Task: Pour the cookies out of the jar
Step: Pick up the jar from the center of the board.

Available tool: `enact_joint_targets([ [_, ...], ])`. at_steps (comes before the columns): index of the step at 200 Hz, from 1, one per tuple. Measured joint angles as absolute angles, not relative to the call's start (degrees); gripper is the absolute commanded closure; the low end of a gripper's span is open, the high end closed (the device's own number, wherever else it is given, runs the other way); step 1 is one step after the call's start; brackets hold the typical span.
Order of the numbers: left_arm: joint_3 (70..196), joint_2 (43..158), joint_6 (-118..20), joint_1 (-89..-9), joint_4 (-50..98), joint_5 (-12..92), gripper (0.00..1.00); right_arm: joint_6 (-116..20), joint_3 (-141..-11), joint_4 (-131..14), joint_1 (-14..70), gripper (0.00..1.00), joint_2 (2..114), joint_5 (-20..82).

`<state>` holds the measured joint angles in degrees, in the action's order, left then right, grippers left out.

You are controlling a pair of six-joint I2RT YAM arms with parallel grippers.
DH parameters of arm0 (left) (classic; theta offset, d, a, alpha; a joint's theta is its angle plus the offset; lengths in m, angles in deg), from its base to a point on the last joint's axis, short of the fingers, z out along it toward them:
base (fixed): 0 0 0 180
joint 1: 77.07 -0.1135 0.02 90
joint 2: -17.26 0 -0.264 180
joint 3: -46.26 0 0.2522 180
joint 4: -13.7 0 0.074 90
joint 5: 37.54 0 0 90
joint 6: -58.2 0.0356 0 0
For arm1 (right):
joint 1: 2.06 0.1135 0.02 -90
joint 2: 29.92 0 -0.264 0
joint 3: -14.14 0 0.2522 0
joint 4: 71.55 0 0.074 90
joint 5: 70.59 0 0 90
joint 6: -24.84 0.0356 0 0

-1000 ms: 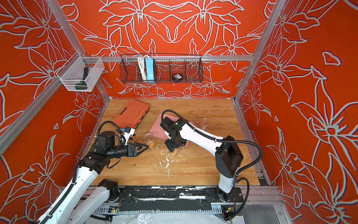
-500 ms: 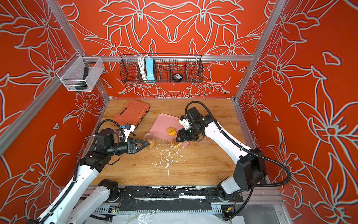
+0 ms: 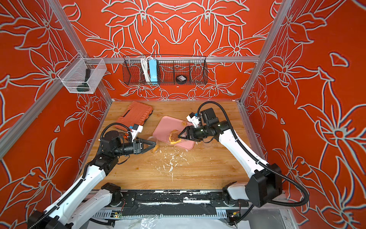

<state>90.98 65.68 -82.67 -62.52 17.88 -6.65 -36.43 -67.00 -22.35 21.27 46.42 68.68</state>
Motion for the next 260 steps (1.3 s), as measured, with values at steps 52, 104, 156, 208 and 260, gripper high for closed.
enact_joint_targets([
  [52, 89.91, 71.02, -90.95, -59.31, 5.03, -8.27, 0.02, -27.16, -63.61, -34.24, 21.25, 0.39, 43.01, 75.48],
  [104, 91.68, 77.09, -97.38, -58.83, -5.73, -10.39, 0.02, -19.93, -59.87, -44.91, 21.25, 0.39, 40.06, 80.12],
  [156, 96.99, 83.94, -103.19, -55.2, -15.02, -12.57, 0.02, -16.6, -59.17, -49.91, 21.25, 0.39, 39.47, 82.52],
  [208, 99.41, 88.2, -107.56, -54.46, -20.31, -13.27, 0.03, -16.04, -58.14, -52.18, 21.14, 0.39, 38.51, 83.02],
  [260, 100.44, 90.6, -110.01, -54.43, -22.82, -13.18, 0.07, -16.06, -57.27, -52.49, 21.14, 0.39, 38.14, 83.31],
])
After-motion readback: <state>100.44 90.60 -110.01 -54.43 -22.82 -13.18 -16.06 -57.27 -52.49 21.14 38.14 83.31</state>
